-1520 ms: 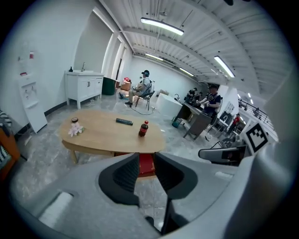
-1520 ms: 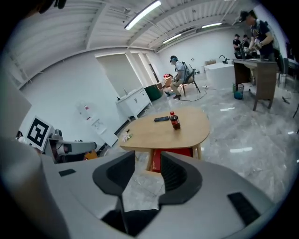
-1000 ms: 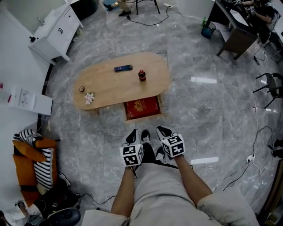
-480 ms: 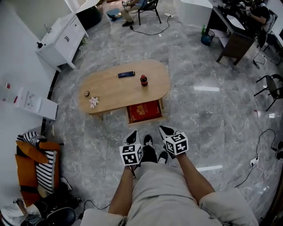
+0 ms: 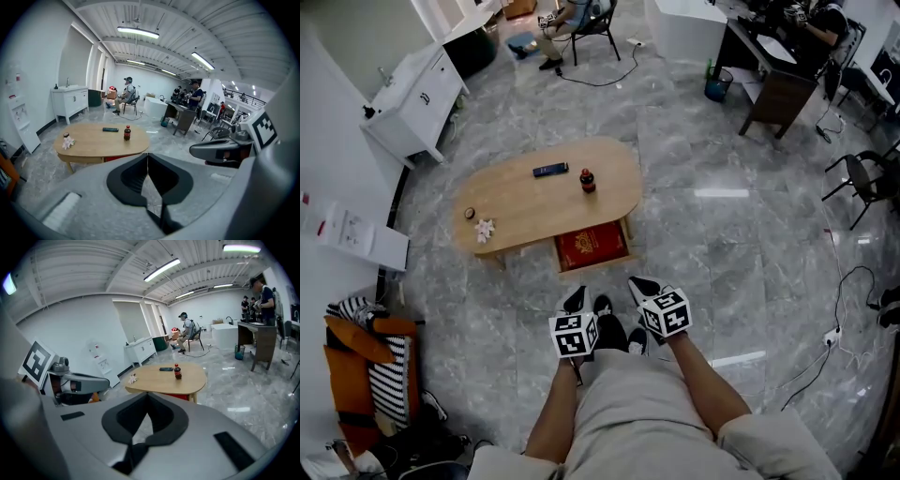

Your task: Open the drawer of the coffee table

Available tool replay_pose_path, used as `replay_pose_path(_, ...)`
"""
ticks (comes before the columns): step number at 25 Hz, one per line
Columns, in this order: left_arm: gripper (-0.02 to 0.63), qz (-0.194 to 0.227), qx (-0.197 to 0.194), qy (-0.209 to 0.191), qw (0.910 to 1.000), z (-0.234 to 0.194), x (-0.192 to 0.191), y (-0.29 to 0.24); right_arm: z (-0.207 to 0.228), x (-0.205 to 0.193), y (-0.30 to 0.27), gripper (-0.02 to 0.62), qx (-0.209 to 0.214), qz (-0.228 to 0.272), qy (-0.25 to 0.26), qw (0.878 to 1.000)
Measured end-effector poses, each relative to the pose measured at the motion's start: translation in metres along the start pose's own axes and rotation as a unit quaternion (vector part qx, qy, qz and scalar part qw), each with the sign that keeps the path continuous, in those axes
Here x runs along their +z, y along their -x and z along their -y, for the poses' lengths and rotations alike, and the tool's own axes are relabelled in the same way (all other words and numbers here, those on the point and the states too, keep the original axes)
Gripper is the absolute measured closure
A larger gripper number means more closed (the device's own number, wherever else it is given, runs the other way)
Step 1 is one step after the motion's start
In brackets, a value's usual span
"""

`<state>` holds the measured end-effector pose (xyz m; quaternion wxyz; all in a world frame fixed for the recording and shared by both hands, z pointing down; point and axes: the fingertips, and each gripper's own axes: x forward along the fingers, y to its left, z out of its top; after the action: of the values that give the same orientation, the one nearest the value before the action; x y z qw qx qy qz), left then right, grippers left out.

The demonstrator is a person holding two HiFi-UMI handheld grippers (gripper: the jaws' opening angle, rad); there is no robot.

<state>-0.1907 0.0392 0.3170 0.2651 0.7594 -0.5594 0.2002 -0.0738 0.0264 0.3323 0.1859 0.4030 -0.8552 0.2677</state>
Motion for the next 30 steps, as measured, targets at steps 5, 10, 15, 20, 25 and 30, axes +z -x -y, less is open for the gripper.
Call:
replay_pose_path(5,0.595,0.006,-0.003,0.021,0.9998,-0.004,-0.006,0.003,0.012,-0.005,0.007,0.580,-0.010,0.006,-0.027,1.000)
replay_pose_path(10,0.595,0.001,-0.002,0.016,0.9999,-0.006,-0.012,0.007,0.005,-0.010,0.005,0.580,-0.001,0.006,-0.033,0.999)
replay_pose_path(15,0.595,-0.001,-0.005,0.010,0.9999,-0.003,-0.014,0.010,-0.013,-0.013,0.001,0.580,0.013,-0.005,-0.013,1.000)
replay_pose_path(20,0.595,-0.008,-0.012,0.000,0.9999,0.003,-0.019,0.010,-0.007,-0.012,0.004,0.580,0.005,-0.003,-0.010,1.000)
replay_pose_path(25,0.595,-0.007,-0.008,-0.006,0.9999,0.004,-0.020,0.012,-0.002,-0.014,0.009,0.580,0.001,0.001,-0.015,1.000)
replay_pose_path(30,0.595,-0.008,-0.003,-0.002,1.0000,0.003,-0.022,0.013,0.007,-0.014,0.014,0.580,0.002,0.011,-0.042,0.999)
